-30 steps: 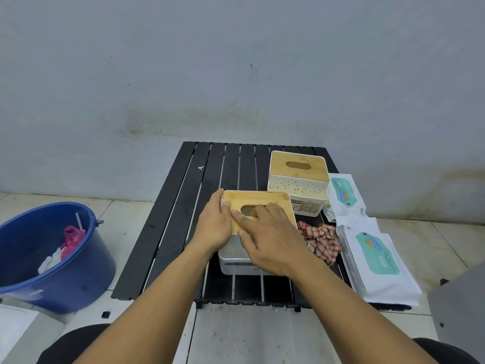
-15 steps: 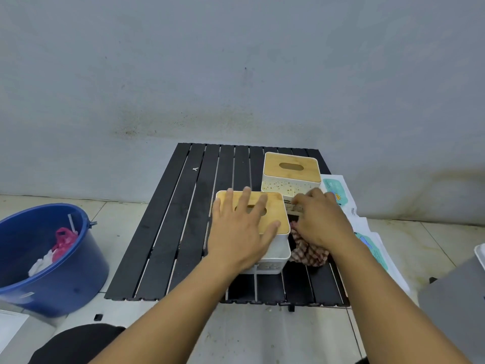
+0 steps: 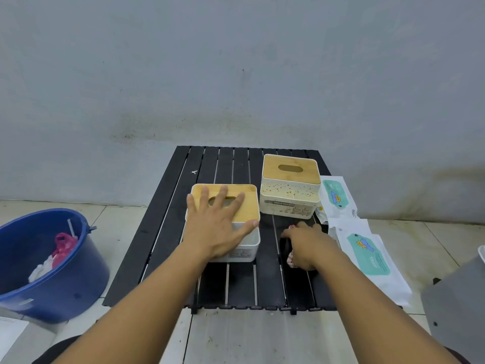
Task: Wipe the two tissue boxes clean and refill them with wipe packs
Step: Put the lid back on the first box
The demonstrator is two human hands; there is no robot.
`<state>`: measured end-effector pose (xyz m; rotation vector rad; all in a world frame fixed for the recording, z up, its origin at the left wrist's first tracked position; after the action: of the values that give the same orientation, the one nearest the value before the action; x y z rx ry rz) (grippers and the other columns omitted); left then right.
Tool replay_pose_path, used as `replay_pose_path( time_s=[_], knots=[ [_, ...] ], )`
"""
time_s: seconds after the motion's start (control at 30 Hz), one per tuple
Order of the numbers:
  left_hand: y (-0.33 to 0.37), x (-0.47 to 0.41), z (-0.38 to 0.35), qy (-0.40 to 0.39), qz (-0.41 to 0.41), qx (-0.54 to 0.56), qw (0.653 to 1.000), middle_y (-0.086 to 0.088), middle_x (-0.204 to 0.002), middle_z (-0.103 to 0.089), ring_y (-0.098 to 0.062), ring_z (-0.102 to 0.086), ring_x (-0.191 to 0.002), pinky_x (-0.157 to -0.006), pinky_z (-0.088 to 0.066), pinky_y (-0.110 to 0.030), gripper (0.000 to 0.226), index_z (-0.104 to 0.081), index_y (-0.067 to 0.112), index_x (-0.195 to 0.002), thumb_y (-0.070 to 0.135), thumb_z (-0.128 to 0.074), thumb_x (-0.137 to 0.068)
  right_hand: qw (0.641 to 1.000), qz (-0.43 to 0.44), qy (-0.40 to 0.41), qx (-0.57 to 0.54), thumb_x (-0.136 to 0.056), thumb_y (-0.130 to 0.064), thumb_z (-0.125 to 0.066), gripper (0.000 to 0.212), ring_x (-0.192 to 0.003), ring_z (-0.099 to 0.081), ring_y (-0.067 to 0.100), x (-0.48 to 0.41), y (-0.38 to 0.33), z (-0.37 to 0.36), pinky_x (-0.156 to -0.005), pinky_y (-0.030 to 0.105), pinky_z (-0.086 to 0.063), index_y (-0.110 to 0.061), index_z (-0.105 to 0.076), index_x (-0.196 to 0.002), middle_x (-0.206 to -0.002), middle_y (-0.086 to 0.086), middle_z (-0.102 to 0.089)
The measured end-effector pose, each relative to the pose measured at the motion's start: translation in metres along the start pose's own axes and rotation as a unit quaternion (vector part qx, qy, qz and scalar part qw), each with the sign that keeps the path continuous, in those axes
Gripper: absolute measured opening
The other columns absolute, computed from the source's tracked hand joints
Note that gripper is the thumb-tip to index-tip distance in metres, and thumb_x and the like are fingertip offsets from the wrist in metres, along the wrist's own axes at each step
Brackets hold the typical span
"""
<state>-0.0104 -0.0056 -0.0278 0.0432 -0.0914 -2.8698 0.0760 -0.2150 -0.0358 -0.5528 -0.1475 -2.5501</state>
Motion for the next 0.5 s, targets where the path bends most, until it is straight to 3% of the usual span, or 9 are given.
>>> replay_pose_path(
  time_s=[0.17, 0.33, 0.5],
  knots=[
    [-0.032, -0.032, 0.007, -0.004, 0.007, -0.003, 1.0, 0.003, -0.175, -0.001, -0.039, 0.004, -0.159, -0.122, 0.002, -0.068, 0.102, -0.004, 0.048, -0.163, 0.095, 0.006, -0.073, 1.0, 0.005, 0.009, -0.006, -0.088, -0.026, -0.068, 0.066, -0.131, -0.038, 0.035, -0.003, 0.001, 0.0, -0.104, 0.044, -0.046, -0.036, -0.042, -0.148, -0.143, 0.004, -0.042],
    [-0.051, -0.07, 0.009, -0.004, 0.009, -0.009, 1.0, 0.004, -0.174, -0.006, -0.038, -0.001, -0.158, -0.122, -0.002, -0.068, 0.091, -0.008, 0.049, -0.162, 0.092, -0.004, -0.082, 1.0, 0.001, 0.014, -0.009, -0.091, -0.027, -0.065, 0.065, -0.133, -0.036, 0.031, -0.004, 0.003, -0.004, -0.104, 0.043, -0.045, -0.038, -0.039, -0.149, -0.147, 0.0, -0.04],
    [-0.06, -0.092, 0.01, 0.001, 0.011, -0.011, 1.0, 0.004, -0.174, -0.009, -0.039, -0.003, -0.158, -0.121, -0.005, -0.068, 0.097, -0.01, 0.049, -0.162, 0.094, 0.001, -0.076, 1.0, -0.004, 0.011, -0.012, -0.092, -0.025, -0.064, 0.066, -0.137, -0.033, 0.029, -0.003, 0.003, -0.004, -0.105, 0.045, -0.044, -0.039, -0.036, -0.151, -0.152, -0.002, -0.035]
  ],
)
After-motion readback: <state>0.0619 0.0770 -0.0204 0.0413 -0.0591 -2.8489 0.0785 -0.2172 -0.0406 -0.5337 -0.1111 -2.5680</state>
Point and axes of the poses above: each hand's wrist, its own x-axis away from the middle knuckle, its own z-axis out of the back of the hand, y = z × x, the point moved 2 cm from there along -x, towards the middle knuckle
